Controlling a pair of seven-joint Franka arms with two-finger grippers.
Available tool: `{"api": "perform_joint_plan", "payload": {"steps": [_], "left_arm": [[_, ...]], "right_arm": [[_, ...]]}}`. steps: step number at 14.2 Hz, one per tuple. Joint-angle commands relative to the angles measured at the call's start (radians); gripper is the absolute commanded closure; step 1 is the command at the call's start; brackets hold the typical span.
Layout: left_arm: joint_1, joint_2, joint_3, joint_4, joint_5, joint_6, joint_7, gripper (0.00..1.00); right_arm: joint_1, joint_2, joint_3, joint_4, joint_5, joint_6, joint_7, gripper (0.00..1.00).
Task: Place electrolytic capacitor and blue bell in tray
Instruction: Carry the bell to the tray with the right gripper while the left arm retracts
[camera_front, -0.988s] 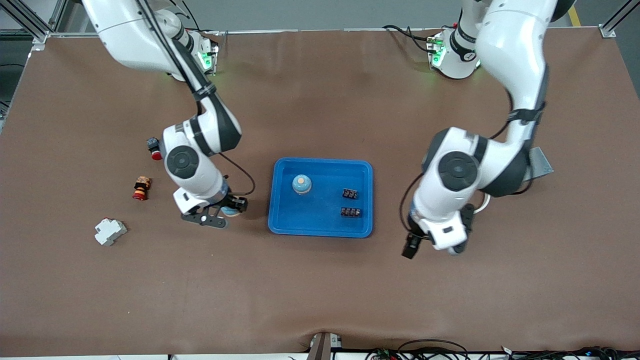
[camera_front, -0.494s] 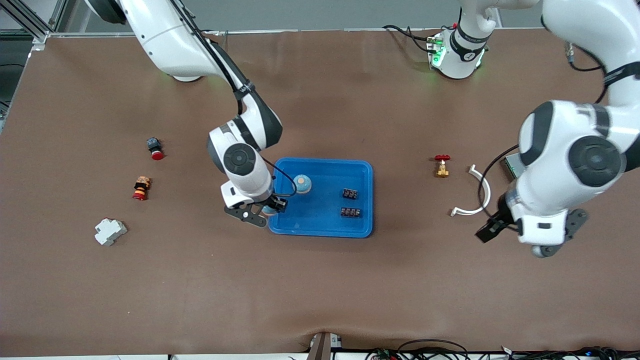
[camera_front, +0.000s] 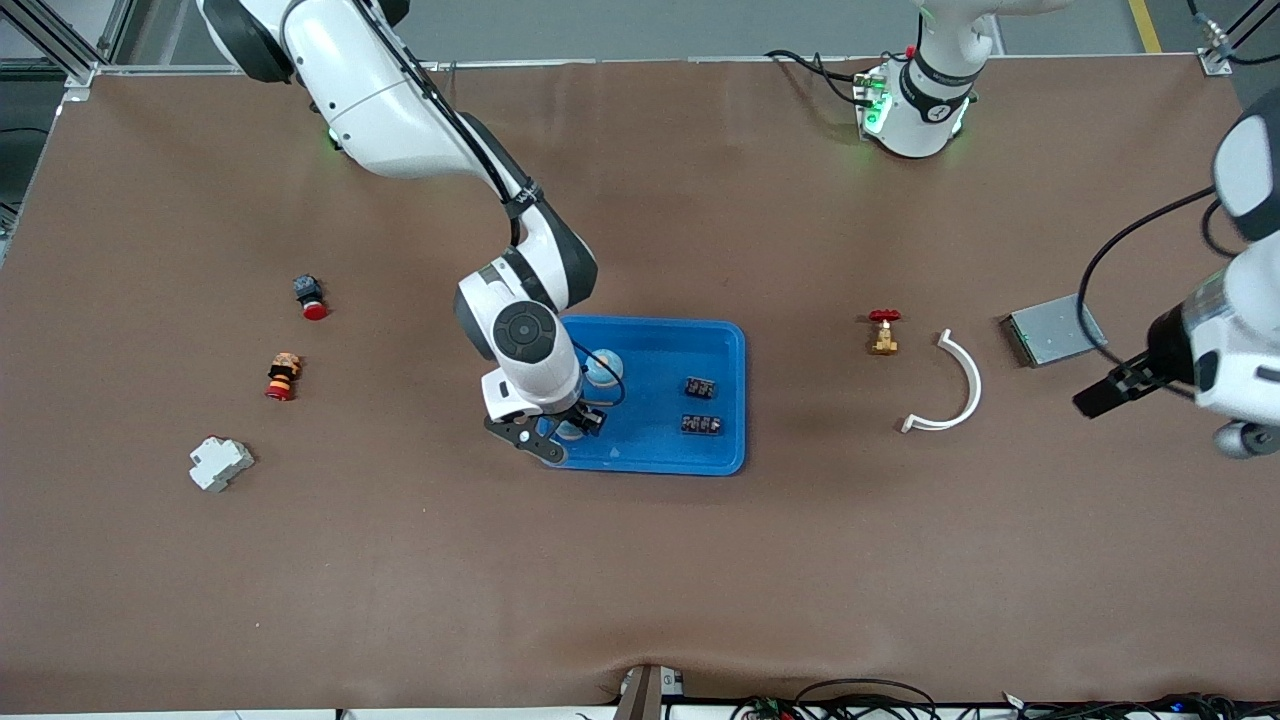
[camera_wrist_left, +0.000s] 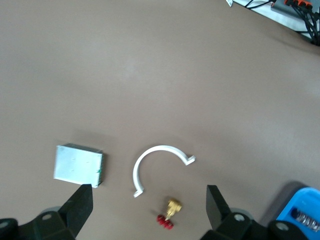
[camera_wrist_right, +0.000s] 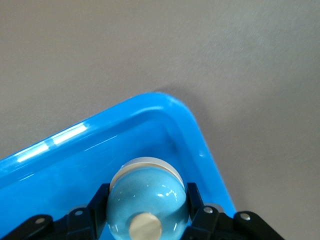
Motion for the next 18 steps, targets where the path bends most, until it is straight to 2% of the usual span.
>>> {"api": "perform_joint_plan", "payload": {"steps": [1,4,8,14,18], "left_arm": [[0.019,-0.070,-0.012,-0.035,-0.026,-0.050,0.084,0.00],[0.054,-0.124,-0.006,-0.071,-0.103,-0.064,0.215,0.00],[0.056,-0.321,0.007,-0.324,-0.109,-0.009,0.261,0.00],[0.061,-0.368,0.020,-0.339,-0.096,-0.014,0.316,0.00],[0.059,-0.362,0.019,-0.326,-0.093,-0.014,0.319,0.00]], "right_arm": [[0.032,0.039,-0.009,0.055,-0.018,-0.021,0.068,1.00],[0.048,0.056,-0.012,0.069,-0.020,-0.016,0.107,1.00],[0.062,0.078,-0.013,0.083,-0.023,-0.008,0.134,1.00],[0.062,0.098,-0.018,0.083,-0.052,0.015,0.137,1.00],[0.062,0.102,-0.018,0.083,-0.052,0.022,0.137,1.00]]}}
